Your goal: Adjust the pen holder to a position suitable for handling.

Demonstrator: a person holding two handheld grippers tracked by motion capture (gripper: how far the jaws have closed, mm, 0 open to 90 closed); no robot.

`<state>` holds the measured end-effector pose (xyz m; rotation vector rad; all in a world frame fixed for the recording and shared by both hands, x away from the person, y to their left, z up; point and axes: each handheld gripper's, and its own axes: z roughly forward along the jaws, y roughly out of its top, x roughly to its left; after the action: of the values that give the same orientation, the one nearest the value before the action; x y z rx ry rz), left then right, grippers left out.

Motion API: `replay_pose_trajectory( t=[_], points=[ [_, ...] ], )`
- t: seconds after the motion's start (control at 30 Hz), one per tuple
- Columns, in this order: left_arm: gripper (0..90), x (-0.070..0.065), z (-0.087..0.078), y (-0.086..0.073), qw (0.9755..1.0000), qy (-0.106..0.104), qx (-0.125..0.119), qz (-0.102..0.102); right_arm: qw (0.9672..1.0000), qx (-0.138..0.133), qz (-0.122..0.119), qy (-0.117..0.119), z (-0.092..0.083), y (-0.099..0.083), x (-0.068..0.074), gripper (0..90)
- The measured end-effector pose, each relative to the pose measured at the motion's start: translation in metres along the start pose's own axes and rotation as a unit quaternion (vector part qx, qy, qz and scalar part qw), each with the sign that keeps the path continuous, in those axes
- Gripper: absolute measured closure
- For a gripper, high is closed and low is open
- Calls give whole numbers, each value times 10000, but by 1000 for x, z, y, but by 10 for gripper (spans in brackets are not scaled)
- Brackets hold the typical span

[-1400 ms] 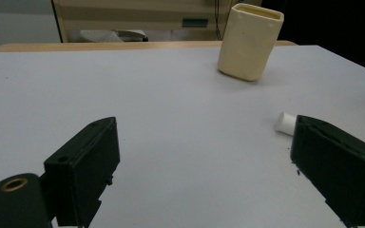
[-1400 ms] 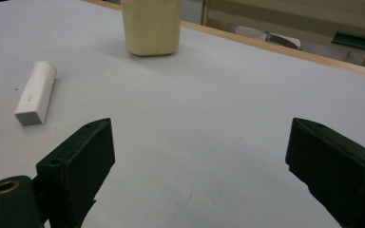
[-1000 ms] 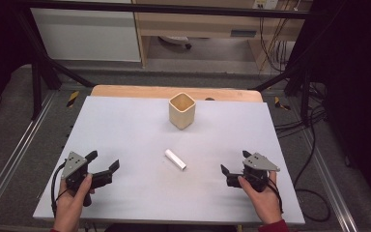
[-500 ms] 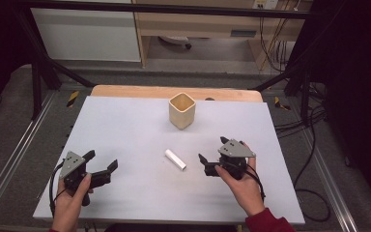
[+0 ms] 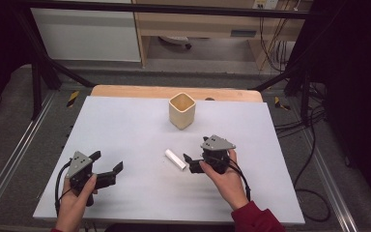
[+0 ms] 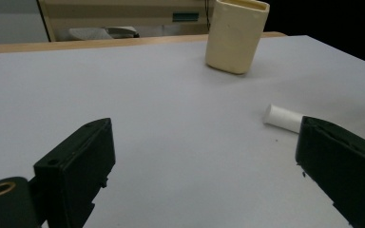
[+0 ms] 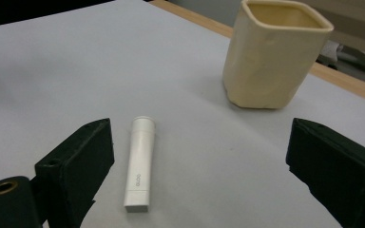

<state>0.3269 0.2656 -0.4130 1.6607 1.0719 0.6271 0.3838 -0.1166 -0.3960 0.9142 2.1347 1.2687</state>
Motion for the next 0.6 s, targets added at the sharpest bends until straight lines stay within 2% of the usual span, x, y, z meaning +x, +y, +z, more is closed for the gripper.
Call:
replay_pose_trajectory(
  t=[0.03, 0.07, 0.2, 0.37, 0.47, 0.6],
  points=[
    [61, -1, 0, 0, 10000, -7, 13, 9, 10000, 0, 0, 0, 0, 0, 0, 88],
    [60, -1, 0, -1, 10000, 8, 38, 30, 9999, 52, 109, 73, 2, -1, 2, 80],
    [62, 0, 1, -1, 10000, 24, 82, 7, 9998, 169, 82, 91, 6, -2, 7, 69],
    [62, 2, 1, -1, 10000, 56, 70, 2, 9990, 341, 137, 259, 11, -4, 10, 58],
    [62, 1, 1, -1, 9999, 38, 89, 43, 9986, 412, 114, 296, 12, -6, 11, 58],
    [59, -1, 1, -1, 9999, 50, 111, 57, 9970, 686, 27, 357, 17, -14, 18, 64]
  ],
)
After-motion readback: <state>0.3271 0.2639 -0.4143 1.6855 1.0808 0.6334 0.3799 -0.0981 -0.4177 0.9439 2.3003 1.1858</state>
